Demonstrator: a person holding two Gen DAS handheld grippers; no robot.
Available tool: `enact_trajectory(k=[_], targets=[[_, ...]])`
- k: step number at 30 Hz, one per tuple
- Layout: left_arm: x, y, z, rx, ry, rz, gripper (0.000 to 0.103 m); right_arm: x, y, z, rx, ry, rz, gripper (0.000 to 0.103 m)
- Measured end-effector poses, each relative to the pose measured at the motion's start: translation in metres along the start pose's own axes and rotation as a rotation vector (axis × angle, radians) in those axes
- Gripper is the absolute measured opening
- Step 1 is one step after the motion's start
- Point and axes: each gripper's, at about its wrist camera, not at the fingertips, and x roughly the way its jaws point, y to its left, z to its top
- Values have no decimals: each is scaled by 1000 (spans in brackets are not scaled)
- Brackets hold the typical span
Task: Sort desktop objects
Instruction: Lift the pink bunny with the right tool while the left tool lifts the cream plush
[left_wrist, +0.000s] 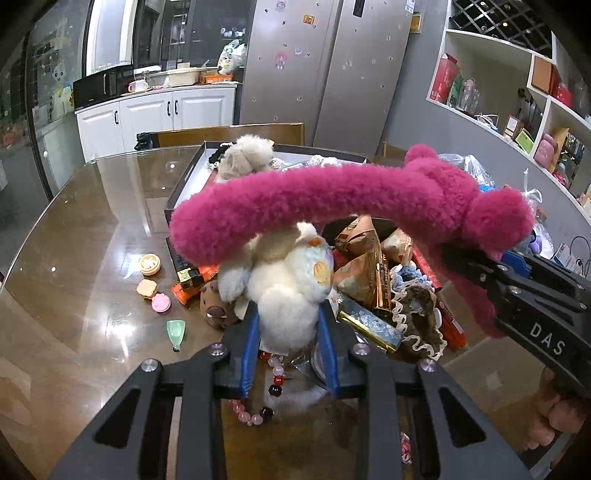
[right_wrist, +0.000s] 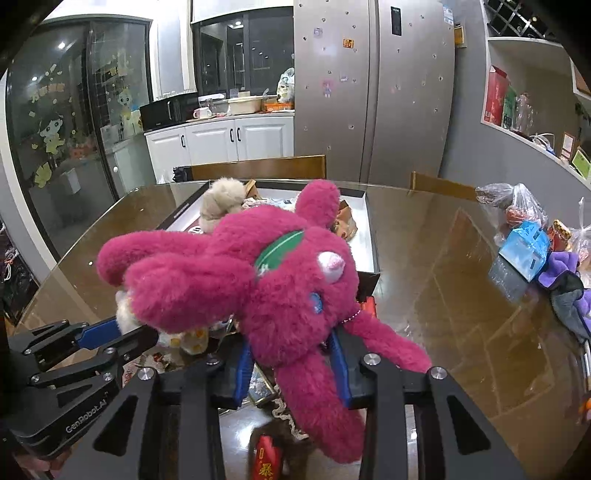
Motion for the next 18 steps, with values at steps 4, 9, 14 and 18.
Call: enact_trajectory(k=[4, 9, 14, 18], targets=[[-11, 0, 2, 6, -18, 9, 29, -9, 0, 1, 3, -16, 4, 36], [-24, 0, 7, 5, -38, 14, 29, -18, 2, 6, -3, -35, 7, 36], [-32, -1, 10, 1, -49, 16, 29, -28, 6, 8, -4, -53, 21, 36], [-42, -2, 13, 3, -62, 22, 28, -33, 6, 8, -1, -60, 26, 36]])
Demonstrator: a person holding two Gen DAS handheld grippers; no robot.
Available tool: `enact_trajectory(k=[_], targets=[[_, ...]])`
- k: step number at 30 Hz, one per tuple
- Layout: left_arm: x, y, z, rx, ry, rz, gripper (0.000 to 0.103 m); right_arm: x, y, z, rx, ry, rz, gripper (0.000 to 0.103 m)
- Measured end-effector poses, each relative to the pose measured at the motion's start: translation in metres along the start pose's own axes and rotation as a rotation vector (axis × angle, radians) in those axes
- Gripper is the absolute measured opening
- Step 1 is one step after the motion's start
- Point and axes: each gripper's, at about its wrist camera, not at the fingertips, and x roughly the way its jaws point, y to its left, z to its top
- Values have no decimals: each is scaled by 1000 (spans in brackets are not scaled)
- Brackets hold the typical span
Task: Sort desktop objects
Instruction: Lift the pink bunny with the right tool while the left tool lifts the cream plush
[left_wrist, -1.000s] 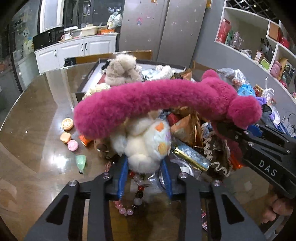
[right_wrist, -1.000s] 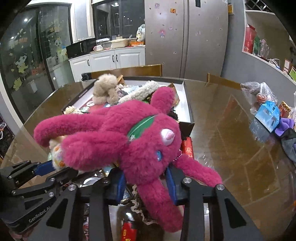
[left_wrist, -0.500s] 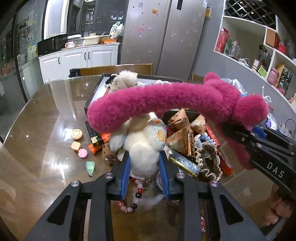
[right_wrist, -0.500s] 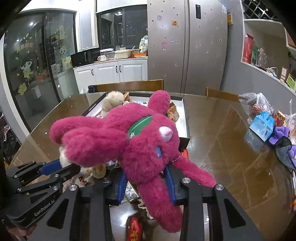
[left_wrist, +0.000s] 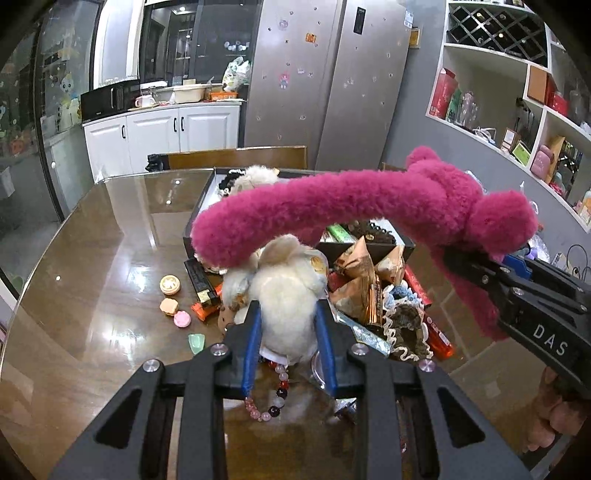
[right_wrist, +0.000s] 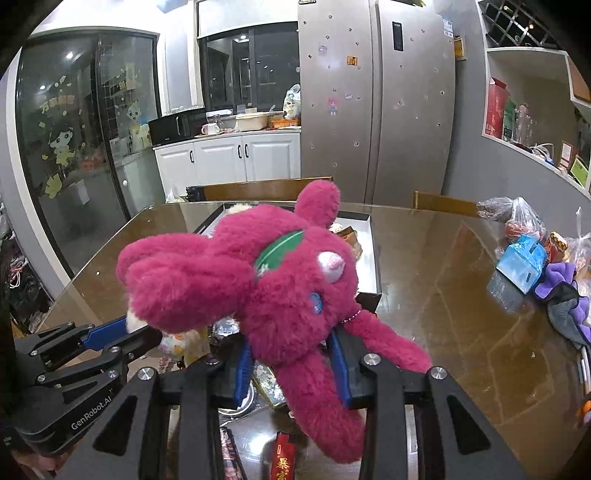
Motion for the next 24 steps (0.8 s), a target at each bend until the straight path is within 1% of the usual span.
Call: enact_trajectory(k=[7, 12, 17, 24], targets=[[-14, -3, 18, 19, -32, 14, 27, -12, 1, 13, 2, -38, 4, 36], [-23, -5, 33, 25, -57, 12, 26, -16, 0, 24, 2, -59, 7, 36], [-23, -7, 39, 29, -52, 11, 25, -16, 0, 32, -3, -66, 10, 36], [-17, -6, 42, 26, -40, 6, 25, -15, 0, 34, 6, -69, 12, 36]])
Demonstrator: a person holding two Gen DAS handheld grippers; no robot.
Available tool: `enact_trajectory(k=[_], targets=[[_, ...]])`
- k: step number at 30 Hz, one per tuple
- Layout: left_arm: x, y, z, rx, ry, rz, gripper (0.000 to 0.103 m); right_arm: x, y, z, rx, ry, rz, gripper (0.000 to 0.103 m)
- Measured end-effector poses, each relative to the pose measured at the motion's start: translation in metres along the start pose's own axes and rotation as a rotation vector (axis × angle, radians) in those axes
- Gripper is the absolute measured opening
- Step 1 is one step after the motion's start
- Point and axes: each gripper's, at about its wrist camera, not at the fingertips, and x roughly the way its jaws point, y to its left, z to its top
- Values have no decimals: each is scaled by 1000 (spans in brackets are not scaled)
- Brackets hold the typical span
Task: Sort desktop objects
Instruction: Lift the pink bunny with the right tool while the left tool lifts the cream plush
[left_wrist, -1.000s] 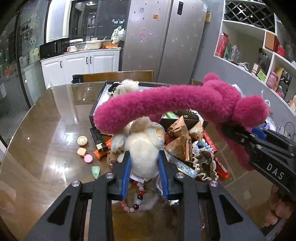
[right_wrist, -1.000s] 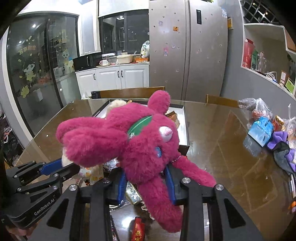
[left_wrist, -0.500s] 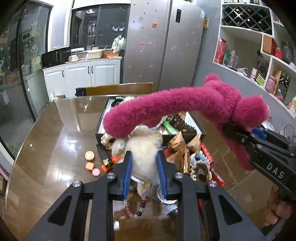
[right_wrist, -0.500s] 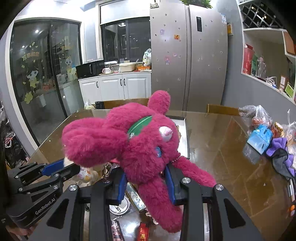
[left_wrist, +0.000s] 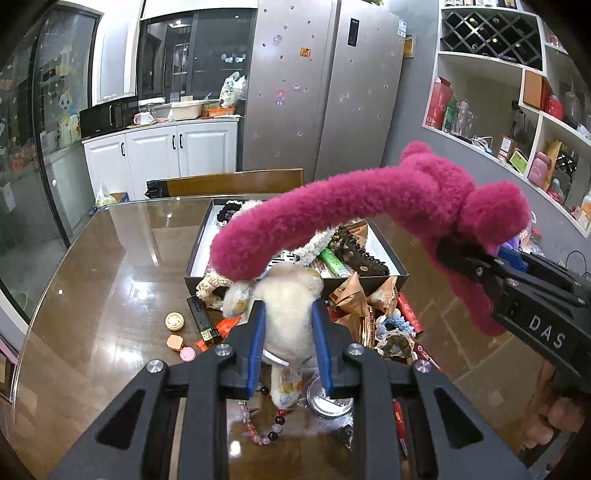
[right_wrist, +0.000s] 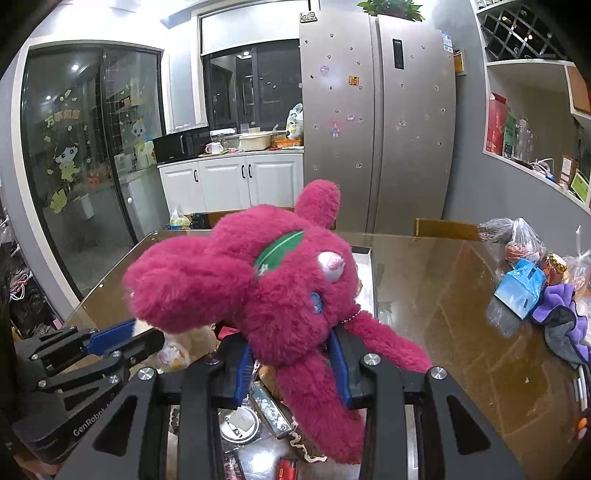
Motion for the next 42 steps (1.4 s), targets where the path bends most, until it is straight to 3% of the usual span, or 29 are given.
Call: enact_trajectory(k=[12, 13, 23, 28, 32, 36, 42], targets=[[14, 0, 22, 2, 2, -10, 23, 9, -2, 19, -5, -14, -8, 36], [16, -1, 25, 3, -2, -5, 2, 10, -1, 22, -9, -15, -8, 36], [44, 4, 58, 9, 5, 6, 0, 36, 0, 51, -23, -20, -13, 36], [60, 5, 47, 7, 47, -23, 0, 50, -12, 50, -8, 4, -23, 36], [70, -2, 20, -16, 104, -95, 0, 57, -19, 48, 1, 18, -30, 36], [81, -14, 2, -3, 145, -121, 0, 59, -20, 49, 8, 16, -25, 36], [93, -28, -11, -7, 170, -155, 0, 55, -19, 47, -5, 16, -14, 36]])
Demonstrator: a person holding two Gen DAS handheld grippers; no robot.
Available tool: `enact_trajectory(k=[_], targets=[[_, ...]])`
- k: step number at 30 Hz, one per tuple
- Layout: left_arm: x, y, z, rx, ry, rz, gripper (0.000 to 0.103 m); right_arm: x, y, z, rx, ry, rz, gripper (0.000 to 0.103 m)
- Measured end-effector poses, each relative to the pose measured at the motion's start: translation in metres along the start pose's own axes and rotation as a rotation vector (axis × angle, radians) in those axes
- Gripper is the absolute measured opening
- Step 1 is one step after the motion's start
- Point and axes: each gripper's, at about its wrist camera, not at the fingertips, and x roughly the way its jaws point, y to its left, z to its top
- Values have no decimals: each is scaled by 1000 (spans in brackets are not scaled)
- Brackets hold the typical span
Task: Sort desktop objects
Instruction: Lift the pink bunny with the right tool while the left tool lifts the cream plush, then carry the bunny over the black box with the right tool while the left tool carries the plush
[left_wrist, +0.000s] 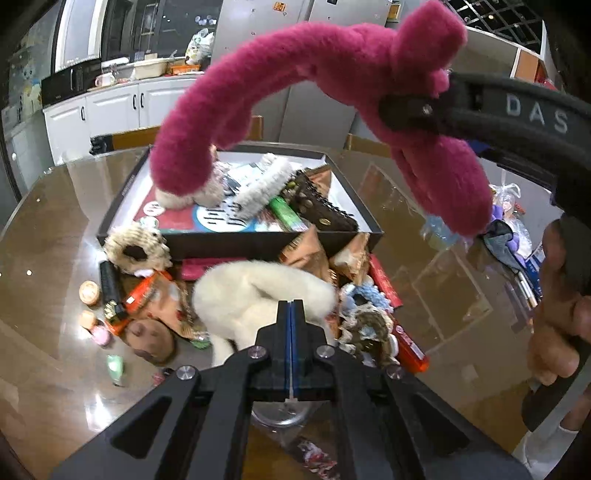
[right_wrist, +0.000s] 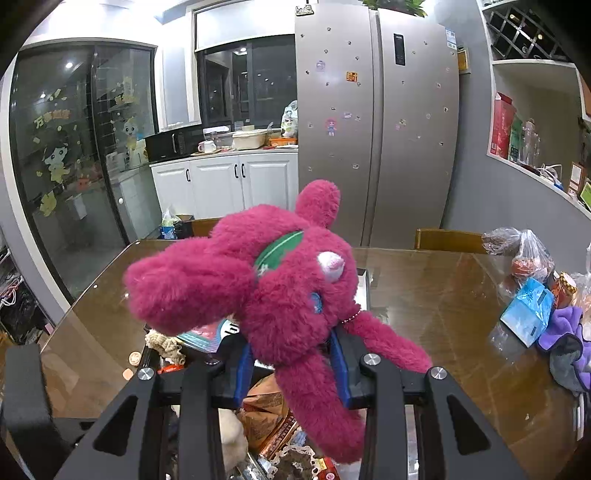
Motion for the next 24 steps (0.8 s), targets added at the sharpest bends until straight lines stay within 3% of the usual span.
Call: enact_trajectory(k=[4, 6, 7, 8, 9, 10, 11, 14, 16, 20, 24], targets=[[5, -6, -9, 7, 12, -4, 2, 0, -3, -1, 7, 3, 0, 36], [6, -7, -9, -4, 10, -25, 12, -2, -2, 0, 6, 2, 0, 36], [6, -7, -9, -14, 12, -38, 28, -2, -1, 0, 6, 2, 2, 36], [6, -7, -9, -21, 11, -56, 49, -2, -1, 0, 6, 2, 1, 36], [5, -10, -9, -19, 3, -72, 62, -2, -2, 0, 6, 0, 2, 36], [5, -13, -10, -11, -2, -66, 85, -3, -1, 0, 5, -2, 4, 36], [6, -16, -12, 4, -5, -37, 97, -3, -2, 0, 5, -2, 6, 36], [11, -19, -14, 34, -3, 57, 97, -3, -3, 1, 6, -4, 6, 36], [12, -10, -14, -6, 11, 99, 97, -3, -3, 2, 6, -2, 6, 36], [4, 10, -16, -65, -31, 127, 97, -3, -4, 2, 6, -5, 4, 36], [20, 13, -17, -53, 27, 110, 97, -1, -7, 2, 13, -3, 3, 36]])
